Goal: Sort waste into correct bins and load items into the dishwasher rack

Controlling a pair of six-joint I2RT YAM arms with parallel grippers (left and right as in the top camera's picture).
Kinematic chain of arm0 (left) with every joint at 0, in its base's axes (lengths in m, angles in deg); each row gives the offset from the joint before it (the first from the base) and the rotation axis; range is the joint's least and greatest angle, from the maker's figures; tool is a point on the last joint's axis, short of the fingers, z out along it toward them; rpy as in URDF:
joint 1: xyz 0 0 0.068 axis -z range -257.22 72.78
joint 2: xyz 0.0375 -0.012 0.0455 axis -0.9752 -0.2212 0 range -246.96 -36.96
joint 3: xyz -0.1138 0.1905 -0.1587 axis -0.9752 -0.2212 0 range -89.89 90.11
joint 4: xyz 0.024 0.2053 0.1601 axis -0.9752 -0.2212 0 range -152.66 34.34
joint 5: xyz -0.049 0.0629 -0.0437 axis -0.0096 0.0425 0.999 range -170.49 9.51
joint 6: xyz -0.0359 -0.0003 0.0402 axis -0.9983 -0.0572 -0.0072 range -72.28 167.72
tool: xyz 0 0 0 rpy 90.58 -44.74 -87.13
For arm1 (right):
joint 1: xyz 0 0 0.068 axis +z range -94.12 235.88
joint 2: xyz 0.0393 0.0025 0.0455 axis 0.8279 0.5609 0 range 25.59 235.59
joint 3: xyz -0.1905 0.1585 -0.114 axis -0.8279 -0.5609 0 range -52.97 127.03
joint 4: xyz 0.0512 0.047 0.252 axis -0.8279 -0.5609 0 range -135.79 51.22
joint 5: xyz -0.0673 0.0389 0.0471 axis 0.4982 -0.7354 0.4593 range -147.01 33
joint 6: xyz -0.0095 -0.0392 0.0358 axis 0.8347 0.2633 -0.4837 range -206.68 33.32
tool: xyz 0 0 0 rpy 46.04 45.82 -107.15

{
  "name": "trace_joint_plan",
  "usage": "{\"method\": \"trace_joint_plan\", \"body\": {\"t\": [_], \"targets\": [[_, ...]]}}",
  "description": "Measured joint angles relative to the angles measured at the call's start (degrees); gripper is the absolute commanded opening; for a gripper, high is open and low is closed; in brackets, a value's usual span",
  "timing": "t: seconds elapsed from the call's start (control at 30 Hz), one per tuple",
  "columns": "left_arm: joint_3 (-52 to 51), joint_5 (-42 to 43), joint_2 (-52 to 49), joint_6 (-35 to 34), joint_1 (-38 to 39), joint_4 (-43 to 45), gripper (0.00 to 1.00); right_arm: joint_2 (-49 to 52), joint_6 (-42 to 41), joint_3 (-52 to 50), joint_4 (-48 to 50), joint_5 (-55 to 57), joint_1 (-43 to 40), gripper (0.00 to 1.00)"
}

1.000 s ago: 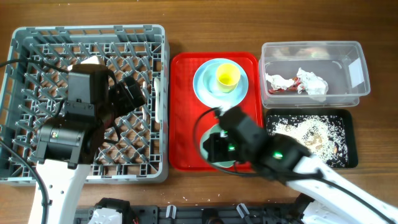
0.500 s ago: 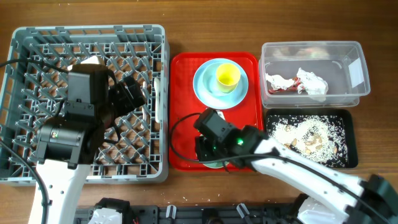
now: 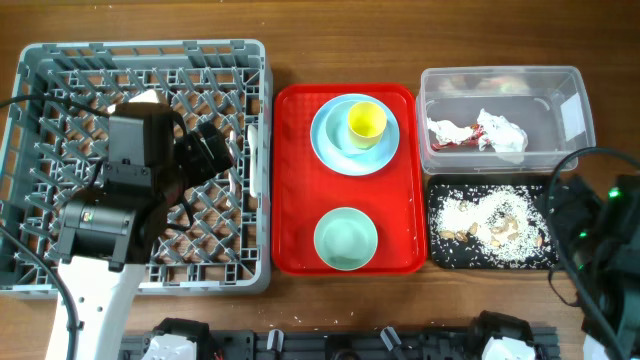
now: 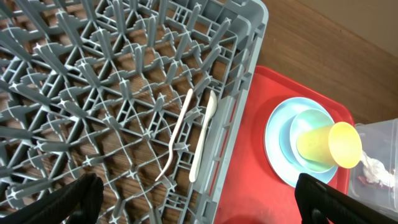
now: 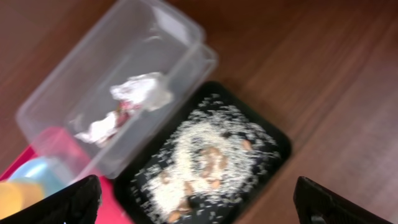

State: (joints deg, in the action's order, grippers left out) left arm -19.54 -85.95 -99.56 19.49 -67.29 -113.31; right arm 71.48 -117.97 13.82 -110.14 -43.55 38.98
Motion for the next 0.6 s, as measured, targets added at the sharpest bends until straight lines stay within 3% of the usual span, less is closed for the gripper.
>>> {"method": "trace_joint_plan", "body": {"t": [0.1, 0.6], "targets": [[0.0, 0.0, 0.0, 0.0, 0.0, 0.0, 1.0, 2.3, 2.4, 0.0, -0.2, -0.1, -5.9, 1.0], [0.0, 0.0, 0.0, 0.0, 0.0, 0.0, 1.0, 17.6, 3.6, 0.0, 1.1, -0.3, -6.1, 1.0]]}}
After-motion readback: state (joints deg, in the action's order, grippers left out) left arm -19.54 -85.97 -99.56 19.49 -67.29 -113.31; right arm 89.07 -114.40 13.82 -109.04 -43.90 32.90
